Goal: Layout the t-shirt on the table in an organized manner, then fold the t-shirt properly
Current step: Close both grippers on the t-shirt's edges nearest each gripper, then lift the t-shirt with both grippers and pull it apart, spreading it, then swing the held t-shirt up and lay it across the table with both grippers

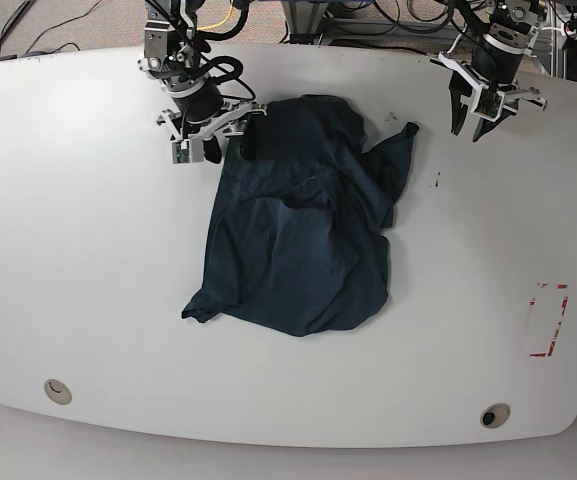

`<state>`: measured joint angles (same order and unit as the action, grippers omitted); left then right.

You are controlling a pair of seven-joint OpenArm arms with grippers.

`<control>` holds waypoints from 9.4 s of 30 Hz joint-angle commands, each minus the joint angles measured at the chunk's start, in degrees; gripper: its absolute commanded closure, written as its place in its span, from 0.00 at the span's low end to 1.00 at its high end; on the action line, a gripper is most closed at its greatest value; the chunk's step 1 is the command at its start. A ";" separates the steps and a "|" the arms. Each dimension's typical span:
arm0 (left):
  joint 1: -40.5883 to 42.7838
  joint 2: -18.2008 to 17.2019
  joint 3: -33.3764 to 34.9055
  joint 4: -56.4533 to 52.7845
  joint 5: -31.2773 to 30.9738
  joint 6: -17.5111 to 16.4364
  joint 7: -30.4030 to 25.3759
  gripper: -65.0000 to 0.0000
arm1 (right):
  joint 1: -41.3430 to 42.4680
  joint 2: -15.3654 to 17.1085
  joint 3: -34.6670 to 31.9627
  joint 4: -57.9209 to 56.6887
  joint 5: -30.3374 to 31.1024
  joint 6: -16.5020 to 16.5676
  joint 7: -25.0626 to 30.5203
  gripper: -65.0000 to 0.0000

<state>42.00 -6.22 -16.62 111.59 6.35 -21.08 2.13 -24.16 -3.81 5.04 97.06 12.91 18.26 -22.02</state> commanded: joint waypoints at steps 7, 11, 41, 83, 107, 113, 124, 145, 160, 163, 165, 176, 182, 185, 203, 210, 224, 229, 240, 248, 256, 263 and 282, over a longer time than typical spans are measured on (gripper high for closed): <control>0.16 -0.24 -0.21 0.98 -0.59 0.20 -1.30 0.75 | -0.32 -0.19 -1.39 0.31 -0.12 0.24 -2.11 0.49; 0.07 -0.24 -0.21 0.89 -0.59 0.20 -1.30 0.75 | -0.23 -0.19 -1.39 0.31 -0.12 0.24 -2.11 0.56; -2.04 0.02 3.04 -5.44 -3.32 -15.97 2.22 0.72 | 0.56 1.31 -1.57 1.54 -0.73 0.24 -2.11 1.00; -14.79 -0.24 6.82 -20.65 4.51 -16.68 2.40 0.43 | 0.73 1.13 -1.65 7.16 -0.64 0.16 -4.66 1.00; -22.70 -0.42 8.40 -25.48 5.39 -16.41 4.77 1.00 | 0.56 1.40 -1.74 13.32 -0.38 0.42 -5.89 1.00; -22.97 -2.70 7.08 -20.82 5.21 -16.50 4.77 1.00 | 1.53 1.92 -1.39 14.90 -0.82 0.42 -5.80 1.00; -24.72 -2.79 5.77 -7.28 5.39 -16.41 4.86 1.00 | 8.65 7.29 -1.21 15.60 -0.38 0.42 -5.54 1.00; -48.99 -2.79 2.42 -1.48 5.39 -16.68 21.30 1.00 | 24.91 21.53 3.89 15.60 -0.20 0.42 -5.80 1.00; -62.53 -2.88 2.78 -1.48 5.47 -16.68 28.15 1.00 | 34.76 28.39 3.89 15.34 -0.12 0.42 -5.80 1.00; -65.69 -2.88 2.86 -1.48 5.47 -16.68 29.39 1.00 | 37.92 29.18 3.89 15.25 -0.12 0.51 -5.89 1.00; -67.80 -2.88 3.30 -1.48 5.47 -16.68 30.00 1.00 | 39.77 29.79 3.89 15.25 -0.12 0.51 -5.89 1.00; -80.11 -4.20 7.87 -1.92 7.76 -16.50 31.85 1.00 | 54.01 31.99 3.89 10.59 -0.73 3.76 -7.03 1.00; -85.65 -4.11 9.72 -3.24 7.76 -16.41 32.37 1.00 | 60.87 31.99 3.89 8.22 -0.73 6.40 -10.29 1.00; -88.28 -4.38 10.60 -3.77 7.76 -16.41 34.48 1.00 | 63.50 31.90 3.89 7.16 -0.73 7.10 -10.90 1.00; -104.99 -4.29 11.83 -10.54 7.76 -16.41 38.35 1.00 | 83.11 36.56 -1.65 -2.86 -0.73 7.19 -11.17 1.00; -110.97 -4.11 11.83 -13.17 7.67 -16.41 38.44 1.00 | 89.00 37.44 -4.03 -5.50 -0.73 7.19 -11.17 1.00; -121.87 -4.11 11.92 -20.12 7.67 -16.68 40.73 1.00 | 99.90 37.44 -8.07 -12.35 -2.40 9.47 -11.17 1.00; -123.80 -4.29 11.92 -21.88 7.50 -16.68 40.73 1.00 | 101.04 37.44 -9.74 -12.35 -3.28 10.53 -11.17 1.00; -120.81 -4.29 11.83 -21.00 7.41 -16.77 41.25 1.00 | 97.53 37.53 -9.65 -9.72 -3.02 10.79 -15.12 1.00; -112.64 -4.20 11.74 -14.05 7.32 -18.92 45.91 1.00 | 84.51 38.76 -7.28 1.54 -2.66 10.79 -18.02 1.00; -99.71 -4.29 11.48 -3.77 7.32 -18.92 50.75 1.00 | 69.57 36.12 -0.86 13.85 -2.75 10.79 -24.26 1.00; -87.58 -4.38 11.48 3.97 7.32 -18.92 56.64 1.00 | 56.03 33.66 5.20 19.65 -2.66 11.94 -25.85 1.00; -59.01 -4.02 1.28 4.06 7.23 -18.92 57.87 1.00 | 32.38 23.11 13.82 19.82 -2.66 15.63 -25.94 1.00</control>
<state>-17.74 -9.45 -14.72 114.89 10.72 -41.25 59.16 8.75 19.31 17.82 116.16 12.73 35.55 -47.59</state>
